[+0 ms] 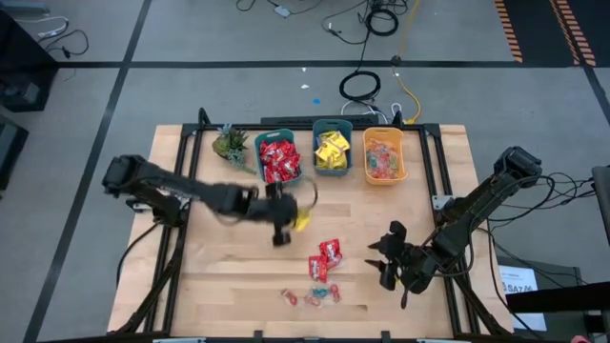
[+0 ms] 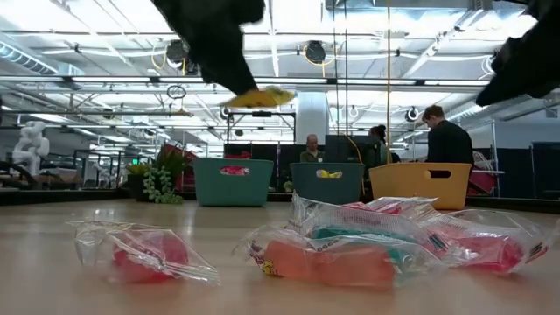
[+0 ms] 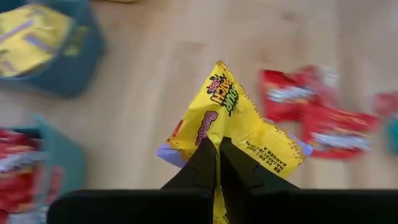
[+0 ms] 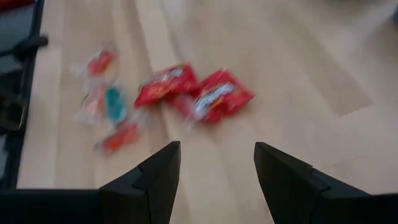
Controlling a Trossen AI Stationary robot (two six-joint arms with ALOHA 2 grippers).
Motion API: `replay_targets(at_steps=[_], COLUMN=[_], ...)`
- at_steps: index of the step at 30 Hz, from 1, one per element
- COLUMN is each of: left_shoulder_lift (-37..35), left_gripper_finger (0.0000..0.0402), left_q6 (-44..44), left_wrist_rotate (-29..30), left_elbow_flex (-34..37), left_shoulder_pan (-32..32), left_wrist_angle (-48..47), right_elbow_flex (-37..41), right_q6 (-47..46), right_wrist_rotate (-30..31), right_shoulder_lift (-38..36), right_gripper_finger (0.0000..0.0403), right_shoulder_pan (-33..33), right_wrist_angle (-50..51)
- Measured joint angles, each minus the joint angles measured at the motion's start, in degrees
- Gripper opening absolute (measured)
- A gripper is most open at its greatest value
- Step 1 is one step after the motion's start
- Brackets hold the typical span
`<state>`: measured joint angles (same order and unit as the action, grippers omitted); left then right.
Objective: Sort candy
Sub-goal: Put the yellow candy into the blue bin
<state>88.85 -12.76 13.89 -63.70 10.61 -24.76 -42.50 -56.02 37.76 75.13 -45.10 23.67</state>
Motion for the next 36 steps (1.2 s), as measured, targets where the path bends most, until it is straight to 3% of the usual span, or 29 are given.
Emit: replay_targets(at_steps=[8,16,22,27,36], left_shoulder_lift=[3.4,17.5,28.8,33.5,34.7], left_gripper_finger=[0.0012,0.0012,0.0025,0.0056,0.0107], left_q6=[12.3,22.5,22.2,25.5,29.8], left_wrist_rotate=[-11.9,-18.3,-19.5,-19.9,-20.8], left_elbow_flex=[-1.0,-18.6,-32.7,-41.5,-45.4], left_shoulder_pan=[-20.6,-35.1,-39.8,-40.7,-40.7], left_wrist_angle=[10.4,8.7,4.1,-2.9,-6.4], right_elbow_flex=[0.0,0.0,0.0,0.0,0.0], right_q6=[-0.3,-2.0,-2.0,-4.5,-6.3], right_wrist_rotate=[7.4,7.7,7.7,7.6,7.3], right_shoulder_lift=[0.0,0.0,0.0,0.0,0.0], right_gripper_finger=[0.0196,0.0196,0.0196,0.0196,0.0196], right_shoulder_pan=[1.2,5.8,9.7,12.2,14.0], right_wrist_angle=[-3.8,-5.1,-5.6,-5.8,-5.9])
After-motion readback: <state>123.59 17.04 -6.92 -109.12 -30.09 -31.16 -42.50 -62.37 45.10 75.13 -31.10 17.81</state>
